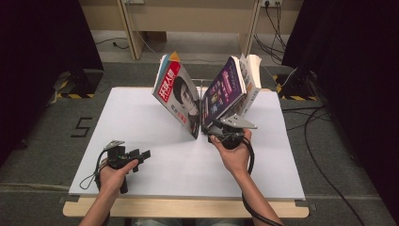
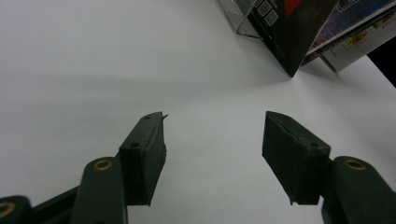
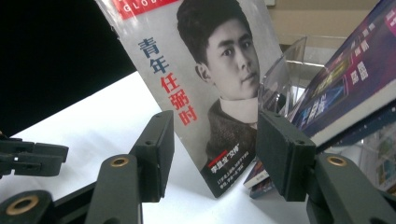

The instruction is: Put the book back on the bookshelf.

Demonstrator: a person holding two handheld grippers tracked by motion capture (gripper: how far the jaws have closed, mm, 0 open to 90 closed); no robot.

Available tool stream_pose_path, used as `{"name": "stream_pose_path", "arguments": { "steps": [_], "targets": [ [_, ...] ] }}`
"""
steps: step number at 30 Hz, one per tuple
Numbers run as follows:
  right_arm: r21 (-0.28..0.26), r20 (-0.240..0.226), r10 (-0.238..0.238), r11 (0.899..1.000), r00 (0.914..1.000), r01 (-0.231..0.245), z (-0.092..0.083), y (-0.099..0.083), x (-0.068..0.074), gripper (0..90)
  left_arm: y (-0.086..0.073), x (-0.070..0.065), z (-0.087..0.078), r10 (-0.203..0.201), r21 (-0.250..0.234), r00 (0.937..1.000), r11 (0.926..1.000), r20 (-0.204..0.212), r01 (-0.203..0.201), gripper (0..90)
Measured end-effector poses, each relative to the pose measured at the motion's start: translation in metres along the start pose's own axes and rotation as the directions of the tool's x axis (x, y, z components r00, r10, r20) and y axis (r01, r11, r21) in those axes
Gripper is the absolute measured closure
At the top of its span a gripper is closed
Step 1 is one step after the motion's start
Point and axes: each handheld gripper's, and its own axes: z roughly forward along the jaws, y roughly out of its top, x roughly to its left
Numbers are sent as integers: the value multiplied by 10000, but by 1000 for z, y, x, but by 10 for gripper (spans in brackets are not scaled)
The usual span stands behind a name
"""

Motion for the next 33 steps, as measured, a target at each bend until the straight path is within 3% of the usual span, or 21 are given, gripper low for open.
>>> {"name": "stream_pose_path", "arguments": {
  "steps": [33],
  "targets": [
    [872, 477, 63, 9961, 9988, -105, -14, -45, -16, 463, -1, -1, 2, 31, 53, 10000, 10000, 6, -31, 386]
  ]
}}
